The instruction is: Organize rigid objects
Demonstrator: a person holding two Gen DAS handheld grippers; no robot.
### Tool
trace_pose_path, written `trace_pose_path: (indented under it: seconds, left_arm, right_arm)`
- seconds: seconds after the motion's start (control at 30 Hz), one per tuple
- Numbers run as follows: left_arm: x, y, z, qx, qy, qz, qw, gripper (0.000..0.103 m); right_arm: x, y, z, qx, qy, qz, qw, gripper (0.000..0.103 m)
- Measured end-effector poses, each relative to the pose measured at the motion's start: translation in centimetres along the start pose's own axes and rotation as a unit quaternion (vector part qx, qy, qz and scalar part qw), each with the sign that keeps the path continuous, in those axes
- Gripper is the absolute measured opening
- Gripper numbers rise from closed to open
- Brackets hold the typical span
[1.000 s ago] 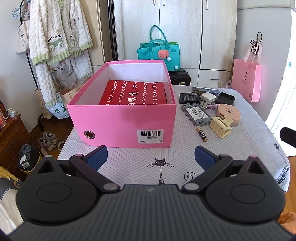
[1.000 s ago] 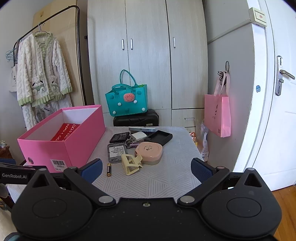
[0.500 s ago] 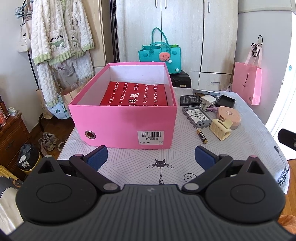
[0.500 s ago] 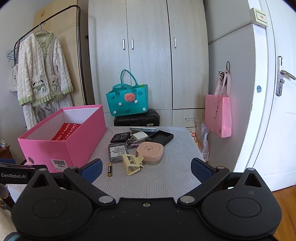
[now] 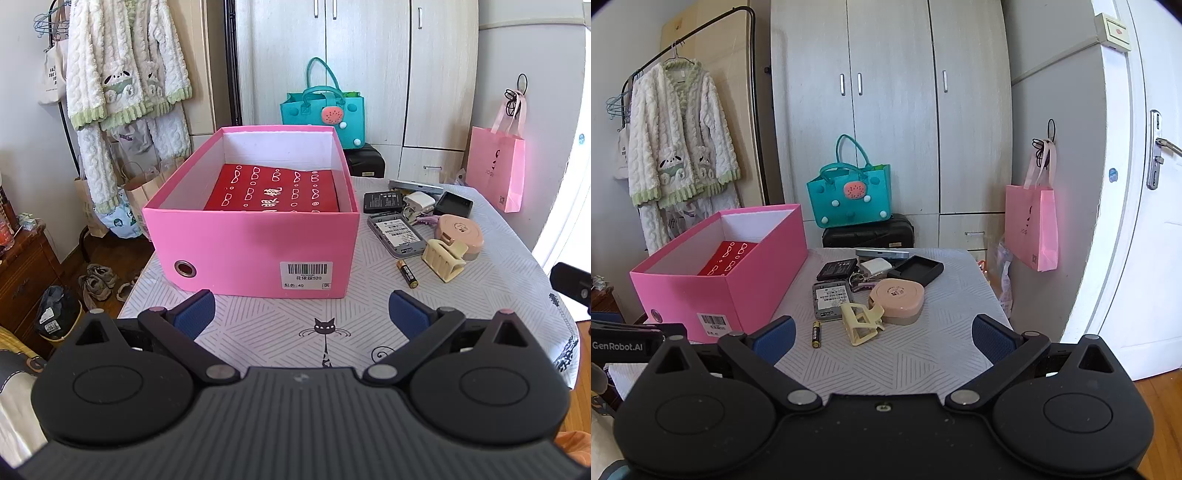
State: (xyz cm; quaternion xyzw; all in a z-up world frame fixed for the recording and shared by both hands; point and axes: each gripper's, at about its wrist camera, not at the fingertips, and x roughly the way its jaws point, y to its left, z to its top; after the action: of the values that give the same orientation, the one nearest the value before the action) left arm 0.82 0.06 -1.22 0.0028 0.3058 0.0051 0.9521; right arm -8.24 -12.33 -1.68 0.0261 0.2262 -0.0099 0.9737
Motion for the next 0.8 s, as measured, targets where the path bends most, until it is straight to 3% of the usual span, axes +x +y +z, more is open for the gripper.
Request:
trace_pose_path:
  seconds: [0.8]
  left_arm:
    - [0.07,-0.09,-0.51,0.005,0.002,0.004,1.0000,0.101]
  right_arm:
    - [0.19,0.16,-0.22,0.003,0.005,0.001,1.000,0.103]
